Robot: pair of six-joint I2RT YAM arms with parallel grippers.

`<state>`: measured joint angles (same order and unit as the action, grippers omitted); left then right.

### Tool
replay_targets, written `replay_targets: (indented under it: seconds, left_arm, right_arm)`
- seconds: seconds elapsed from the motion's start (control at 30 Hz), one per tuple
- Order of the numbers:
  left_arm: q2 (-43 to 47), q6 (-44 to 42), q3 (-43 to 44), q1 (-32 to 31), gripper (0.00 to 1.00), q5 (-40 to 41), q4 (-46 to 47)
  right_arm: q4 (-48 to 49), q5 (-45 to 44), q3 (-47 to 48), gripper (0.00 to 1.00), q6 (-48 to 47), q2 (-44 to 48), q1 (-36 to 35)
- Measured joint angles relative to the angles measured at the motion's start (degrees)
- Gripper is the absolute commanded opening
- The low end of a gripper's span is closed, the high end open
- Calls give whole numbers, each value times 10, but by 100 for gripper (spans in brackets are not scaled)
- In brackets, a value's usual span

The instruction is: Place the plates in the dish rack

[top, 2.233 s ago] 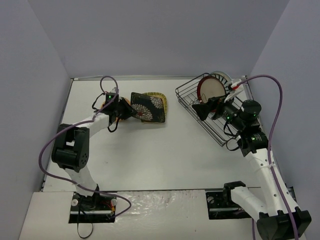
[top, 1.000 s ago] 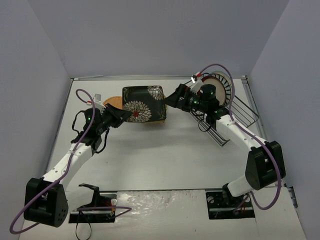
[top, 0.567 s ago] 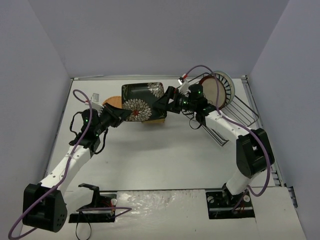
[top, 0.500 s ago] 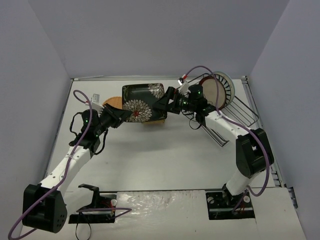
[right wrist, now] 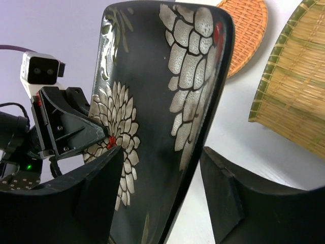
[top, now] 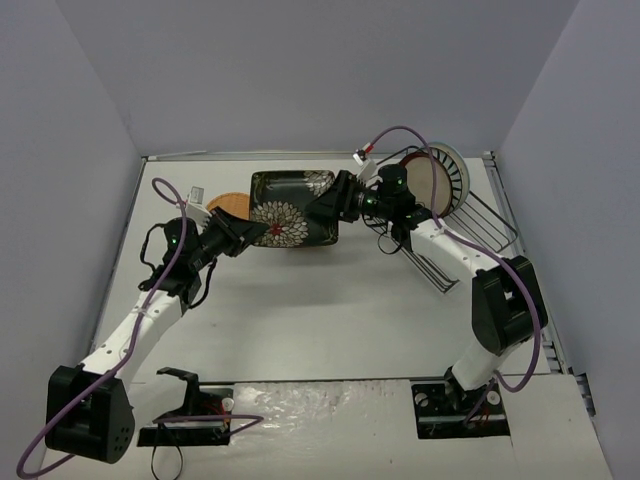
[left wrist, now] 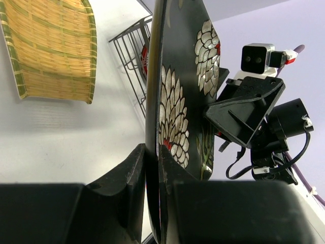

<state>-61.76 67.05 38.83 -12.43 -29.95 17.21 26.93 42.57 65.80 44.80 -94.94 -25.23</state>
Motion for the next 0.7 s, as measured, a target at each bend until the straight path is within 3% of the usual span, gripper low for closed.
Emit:
replay_targets:
  seconds: [0.1,0.3,0.37,0.47,0.53,0.57,0.63,0.7]
  left_arm:
    - [-4,-1,0,0,0,-4,2]
    - [-4,-1,-10,0,0,-8,18]
    - [-4,1,-19,0,0,-11,29]
    - [-4,7,-32,0,2,-17,42]
    - [-3,8,-35,0,16,-20,44]
    - [-3,8,-37,0,18,-21,45]
    - [-1,4,-38,-2,40,-21,41]
    - [3,-5,-39,-3,52,-20,28]
  right_arm:
    - [0,2,0,29,2,0,0]
    - [-11,1,2,11,2,3,2]
    - [-24,-1,3,0,-3,8,2]
    - [-46,-4,3,0,-12,17,3]
    - [-57,-5,3,0,-17,21,4]
    - [-61,-5,3,0,-19,24,4]
    - [-71,-6,4,0,-29,30,4]
    - [-91,-13,8,0,-51,42,4]
